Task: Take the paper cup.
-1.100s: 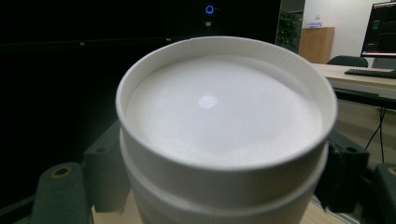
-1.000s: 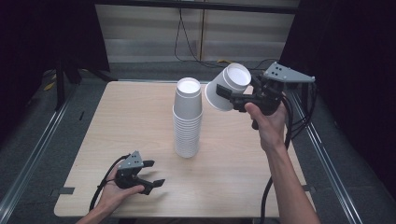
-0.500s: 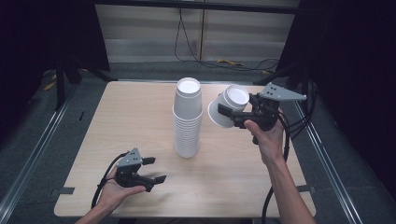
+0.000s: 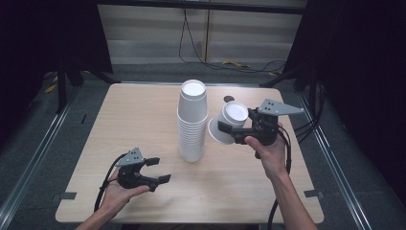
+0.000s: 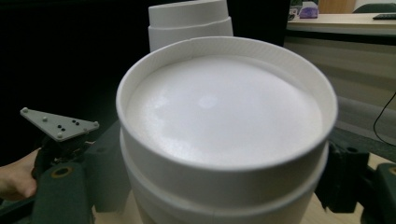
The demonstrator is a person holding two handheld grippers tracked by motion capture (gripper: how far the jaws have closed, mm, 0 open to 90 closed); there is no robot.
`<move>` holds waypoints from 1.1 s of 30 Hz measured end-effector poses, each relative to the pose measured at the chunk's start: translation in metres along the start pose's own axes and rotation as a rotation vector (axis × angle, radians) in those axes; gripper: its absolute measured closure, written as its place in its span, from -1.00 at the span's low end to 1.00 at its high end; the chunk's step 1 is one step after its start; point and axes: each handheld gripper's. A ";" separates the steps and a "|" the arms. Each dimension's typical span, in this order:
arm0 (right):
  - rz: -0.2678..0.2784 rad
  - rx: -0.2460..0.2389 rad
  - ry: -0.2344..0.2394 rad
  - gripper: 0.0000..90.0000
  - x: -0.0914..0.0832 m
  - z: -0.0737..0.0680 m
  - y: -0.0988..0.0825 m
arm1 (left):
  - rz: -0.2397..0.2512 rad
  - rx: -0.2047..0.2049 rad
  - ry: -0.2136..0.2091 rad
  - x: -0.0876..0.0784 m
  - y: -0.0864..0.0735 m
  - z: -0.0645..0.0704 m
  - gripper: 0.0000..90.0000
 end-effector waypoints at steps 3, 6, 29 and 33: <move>0.002 -0.004 0.015 -0.54 0.000 -0.006 -0.002 | -0.008 0.018 -0.008 0.002 0.006 0.001 -0.60; -0.007 -0.001 0.027 -0.54 0.001 -0.009 -0.007 | 0.002 0.017 -0.015 0.003 0.010 0.003 -0.60; -0.100 0.090 0.111 -0.53 0.017 -0.017 -0.067 | 0.029 0.070 -0.110 0.029 0.026 0.019 -0.65; -0.119 0.092 0.134 -0.53 0.020 -0.021 -0.075 | 0.029 0.085 -0.118 0.034 0.031 0.022 -0.65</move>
Point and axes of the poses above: each handheld gripper's, and its own axes: x roughly forward along the jaws, y roughly out of its top, z roughly to its right, and after that the axes turned 14 degrees about z, right-handed
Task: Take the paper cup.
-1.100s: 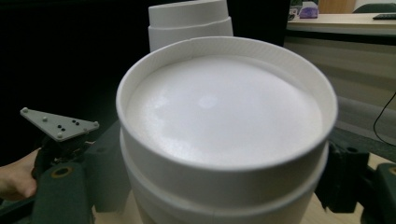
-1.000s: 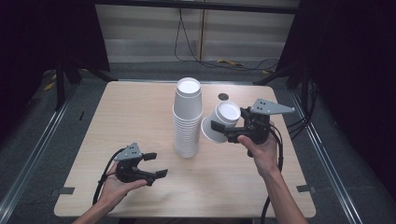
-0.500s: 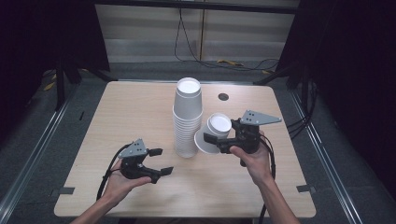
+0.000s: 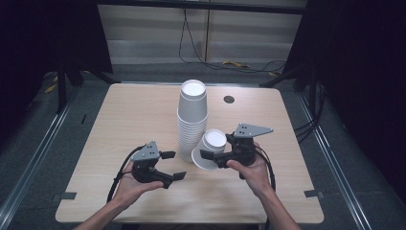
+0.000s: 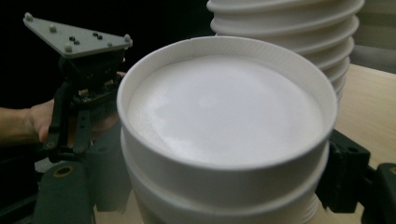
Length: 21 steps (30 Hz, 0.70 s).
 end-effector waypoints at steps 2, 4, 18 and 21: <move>-0.011 0.011 0.005 -0.53 0.002 0.000 -0.005 | 0.016 0.002 -0.005 0.002 0.003 0.001 -0.65; -0.016 0.013 0.000 -0.53 0.003 0.001 -0.009 | 0.016 0.008 -0.017 0.004 0.005 0.001 -0.65; -0.020 0.069 0.047 -0.53 0.011 -0.003 -0.026 | 0.038 0.029 -0.061 0.004 0.005 0.006 -0.65; -0.026 0.066 0.059 -0.53 0.013 -0.006 -0.027 | 0.033 0.027 -0.065 0.006 0.003 0.007 -0.65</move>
Point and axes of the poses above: each handheld gripper's, and its own axes: x roughly forward along the jaws, y roughly out of its top, z roughly to its right, and after that the axes turned 14 degrees about z, right-handed
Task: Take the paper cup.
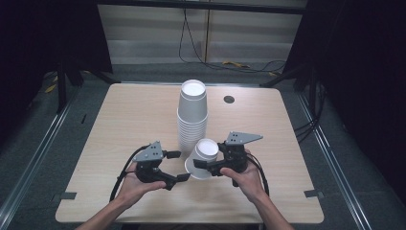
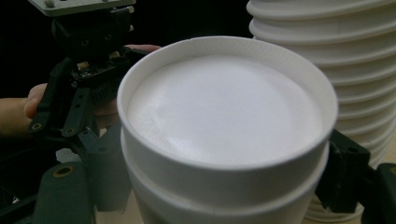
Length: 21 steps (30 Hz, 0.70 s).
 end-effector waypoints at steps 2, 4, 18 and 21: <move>-0.004 0.000 0.006 -0.53 0.002 -0.001 -0.001 | -0.013 0.012 -0.013 0.001 0.000 0.000 -0.65; 0.001 0.010 0.015 -0.53 0.005 -0.003 -0.003 | 0.007 0.002 -0.022 0.001 0.001 0.000 -0.66; -0.014 0.018 0.065 -0.53 0.021 -0.010 -0.009 | -0.033 -0.018 -0.025 0.007 -0.006 0.000 -0.70; -0.012 0.017 0.069 -0.53 0.023 -0.012 -0.009 | -0.039 -0.018 -0.023 0.008 -0.007 0.000 -0.79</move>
Point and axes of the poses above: each handheld gripper's, and its own axes: x roughly forward along the jaws, y roughly out of its top, z roughly to its right, and after that the axes turned 14 degrees about z, right-handed
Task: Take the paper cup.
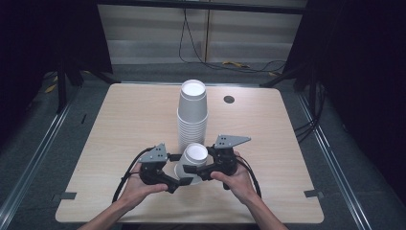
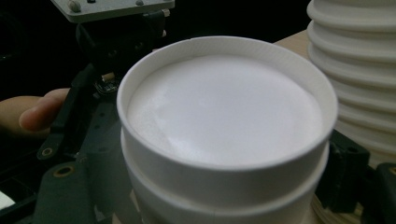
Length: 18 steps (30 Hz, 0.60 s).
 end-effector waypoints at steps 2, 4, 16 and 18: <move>0.005 0.003 0.007 -0.53 0.001 0.000 0.000 | -0.009 0.001 0.013 0.002 -0.001 0.000 -0.85; 0.014 0.027 0.016 -0.53 0.003 -0.001 -0.001 | -0.021 0.003 0.015 0.003 -0.002 -0.001 -0.97; 0.032 0.057 0.037 -0.53 0.010 -0.005 -0.007 | -0.014 -0.013 -0.005 0.005 -0.005 0.000 -0.95; 0.031 0.058 0.039 -0.53 0.010 -0.005 -0.007 | -0.007 -0.025 -0.016 0.005 -0.006 -0.002 -0.96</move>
Point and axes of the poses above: each handheld gripper's, and its own axes: x roughly forward along the jaws, y roughly out of its top, z roughly to its right, and after that the axes turned 14 degrees about z, right-handed
